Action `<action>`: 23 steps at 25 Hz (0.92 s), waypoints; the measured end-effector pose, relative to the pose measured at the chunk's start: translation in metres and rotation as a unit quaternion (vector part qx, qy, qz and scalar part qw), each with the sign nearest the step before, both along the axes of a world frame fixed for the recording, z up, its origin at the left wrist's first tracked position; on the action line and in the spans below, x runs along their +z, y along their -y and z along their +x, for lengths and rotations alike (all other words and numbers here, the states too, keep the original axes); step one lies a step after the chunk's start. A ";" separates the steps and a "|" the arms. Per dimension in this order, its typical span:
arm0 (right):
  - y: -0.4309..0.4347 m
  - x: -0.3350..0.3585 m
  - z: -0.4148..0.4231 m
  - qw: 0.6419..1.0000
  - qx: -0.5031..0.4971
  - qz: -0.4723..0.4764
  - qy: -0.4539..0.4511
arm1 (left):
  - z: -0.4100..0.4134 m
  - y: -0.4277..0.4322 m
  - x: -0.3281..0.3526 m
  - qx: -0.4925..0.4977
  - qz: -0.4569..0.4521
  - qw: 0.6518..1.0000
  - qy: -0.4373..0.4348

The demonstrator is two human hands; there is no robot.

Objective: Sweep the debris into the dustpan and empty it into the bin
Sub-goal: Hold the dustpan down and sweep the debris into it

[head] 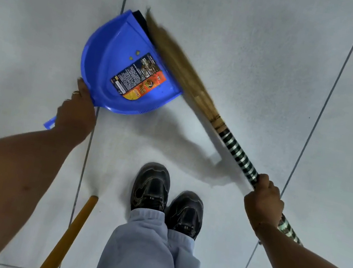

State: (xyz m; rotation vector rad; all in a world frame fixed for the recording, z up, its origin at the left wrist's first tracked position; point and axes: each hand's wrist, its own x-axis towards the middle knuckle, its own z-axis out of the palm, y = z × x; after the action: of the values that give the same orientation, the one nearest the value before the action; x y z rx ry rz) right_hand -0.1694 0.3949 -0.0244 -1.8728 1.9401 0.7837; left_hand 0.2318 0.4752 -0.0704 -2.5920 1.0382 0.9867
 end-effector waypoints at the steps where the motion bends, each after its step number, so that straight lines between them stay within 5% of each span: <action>1: 0.004 -0.002 0.005 1.000 -0.023 -0.014 0.011 | -0.003 0.000 0.000 0.002 0.000 1.000 -0.003; 5: 0.022 -0.017 0.029 0.997 -0.075 0.006 0.008 | -0.003 -0.009 0.000 -0.004 -0.004 1.000 0.005; 11: 0.010 -0.009 0.008 0.997 0.069 0.020 -0.001 | 0.014 -0.011 0.009 -0.021 0.003 0.999 0.029; 18: 0.090 -0.030 0.035 0.986 -0.138 -0.082 0.050 | 0.018 -0.016 0.002 -0.029 0.014 0.999 0.034; 23: 0.103 -0.046 0.062 0.997 -0.060 -0.052 0.016 | 0.030 -0.012 -0.002 -0.039 0.019 0.998 0.053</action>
State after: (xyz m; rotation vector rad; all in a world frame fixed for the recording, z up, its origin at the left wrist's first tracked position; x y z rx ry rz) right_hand -0.1076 0.2917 -0.0708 -1.7945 2.0891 0.6246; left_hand 0.2617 0.4868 -0.0719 -2.5226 1.0744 0.8341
